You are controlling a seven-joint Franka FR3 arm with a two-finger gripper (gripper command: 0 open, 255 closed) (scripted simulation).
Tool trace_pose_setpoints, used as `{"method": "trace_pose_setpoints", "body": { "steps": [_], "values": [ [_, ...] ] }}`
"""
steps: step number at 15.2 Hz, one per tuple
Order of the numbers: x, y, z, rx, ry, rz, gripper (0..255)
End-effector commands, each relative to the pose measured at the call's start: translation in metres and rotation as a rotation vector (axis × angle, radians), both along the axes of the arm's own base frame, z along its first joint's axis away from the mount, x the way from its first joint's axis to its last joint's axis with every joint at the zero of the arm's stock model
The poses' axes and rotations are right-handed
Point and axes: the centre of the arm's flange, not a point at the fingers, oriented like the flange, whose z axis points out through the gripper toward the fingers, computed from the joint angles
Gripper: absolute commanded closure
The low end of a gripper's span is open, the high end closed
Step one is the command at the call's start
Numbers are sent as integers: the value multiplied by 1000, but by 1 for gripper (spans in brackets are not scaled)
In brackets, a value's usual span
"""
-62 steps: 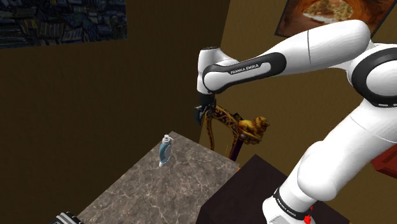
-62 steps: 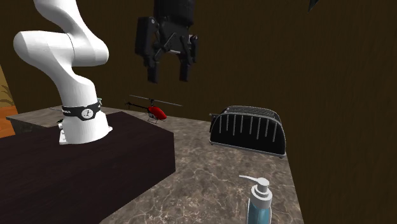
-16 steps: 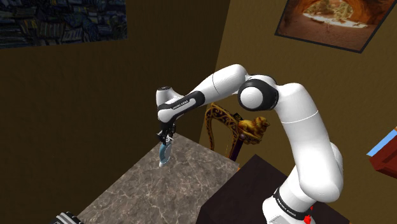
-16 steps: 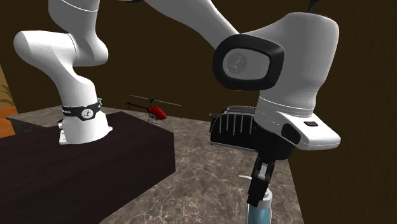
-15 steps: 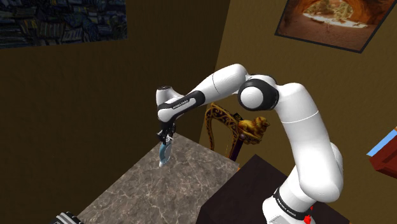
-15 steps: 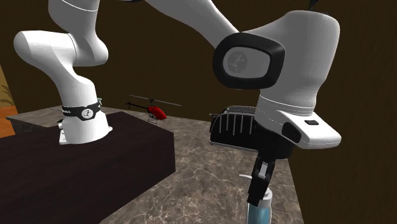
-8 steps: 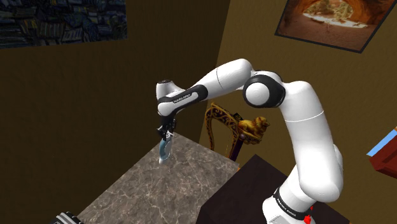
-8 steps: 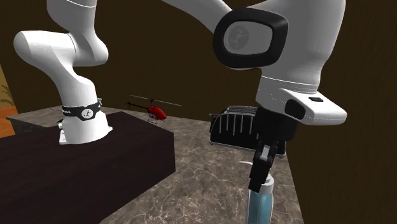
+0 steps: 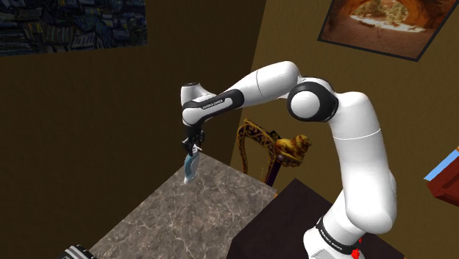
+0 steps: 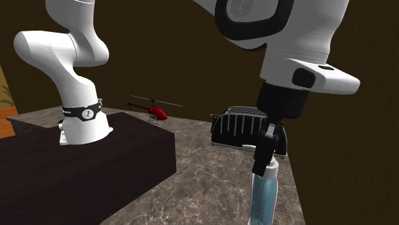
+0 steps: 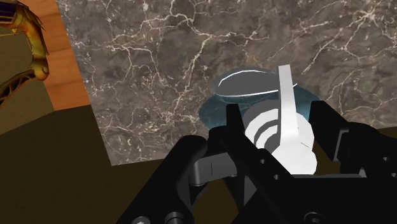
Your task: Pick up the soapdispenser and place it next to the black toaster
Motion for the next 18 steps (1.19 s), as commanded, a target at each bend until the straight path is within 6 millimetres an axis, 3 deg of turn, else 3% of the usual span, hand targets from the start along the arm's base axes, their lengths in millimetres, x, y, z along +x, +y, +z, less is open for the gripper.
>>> {"method": "trace_pose_setpoints", "body": {
  "steps": [1,18],
  "values": [
    [0,1,10,0,0,0,255],
    [0,1,99,0,0,0,255]
  ]
}}
